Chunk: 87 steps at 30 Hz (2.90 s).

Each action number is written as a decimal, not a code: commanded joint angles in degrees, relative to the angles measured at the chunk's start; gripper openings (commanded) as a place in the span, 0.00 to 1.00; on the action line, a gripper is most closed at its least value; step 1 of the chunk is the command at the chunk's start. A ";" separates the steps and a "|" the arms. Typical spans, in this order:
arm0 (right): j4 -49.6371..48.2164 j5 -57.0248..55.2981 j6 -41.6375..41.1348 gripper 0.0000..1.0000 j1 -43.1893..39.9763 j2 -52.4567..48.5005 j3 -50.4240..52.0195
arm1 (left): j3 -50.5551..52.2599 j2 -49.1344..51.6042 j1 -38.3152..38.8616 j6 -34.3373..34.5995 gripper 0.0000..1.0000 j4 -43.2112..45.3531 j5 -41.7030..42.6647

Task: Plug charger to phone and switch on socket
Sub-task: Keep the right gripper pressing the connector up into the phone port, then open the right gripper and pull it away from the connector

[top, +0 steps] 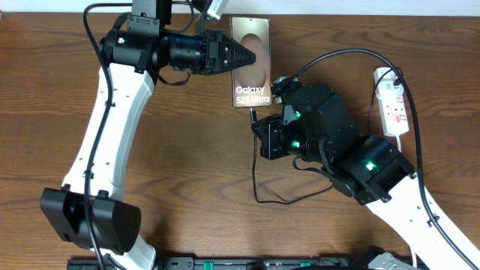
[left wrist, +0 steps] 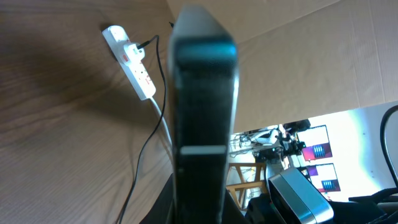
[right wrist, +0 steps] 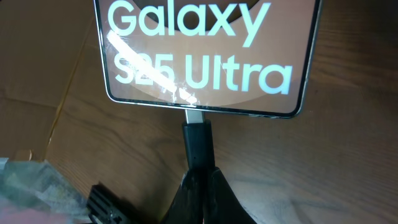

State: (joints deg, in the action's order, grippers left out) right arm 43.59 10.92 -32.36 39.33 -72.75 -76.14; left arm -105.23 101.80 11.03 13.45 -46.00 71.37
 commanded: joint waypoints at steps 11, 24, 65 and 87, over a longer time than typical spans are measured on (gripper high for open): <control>-1.77 -3.32 1.14 0.01 -0.24 -0.35 -1.81 | -0.74 0.04 0.11 -1.01 0.07 0.24 1.44; -3.41 -3.32 1.14 0.01 -0.24 -0.35 -1.86 | -0.74 0.04 0.57 -1.42 0.07 -0.11 1.44; -5.84 -7.26 -5.11 0.01 -0.24 -0.33 -1.86 | -0.74 0.04 0.90 1.49 0.07 -0.20 1.49; -7.37 -7.98 -2.25 0.01 -0.24 -0.33 -1.86 | -0.74 0.04 0.90 0.11 0.07 -1.25 1.49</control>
State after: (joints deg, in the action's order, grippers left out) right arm 38.30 6.42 -36.18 39.57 -73.12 -76.14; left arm -105.23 101.80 10.94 14.98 -46.44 69.71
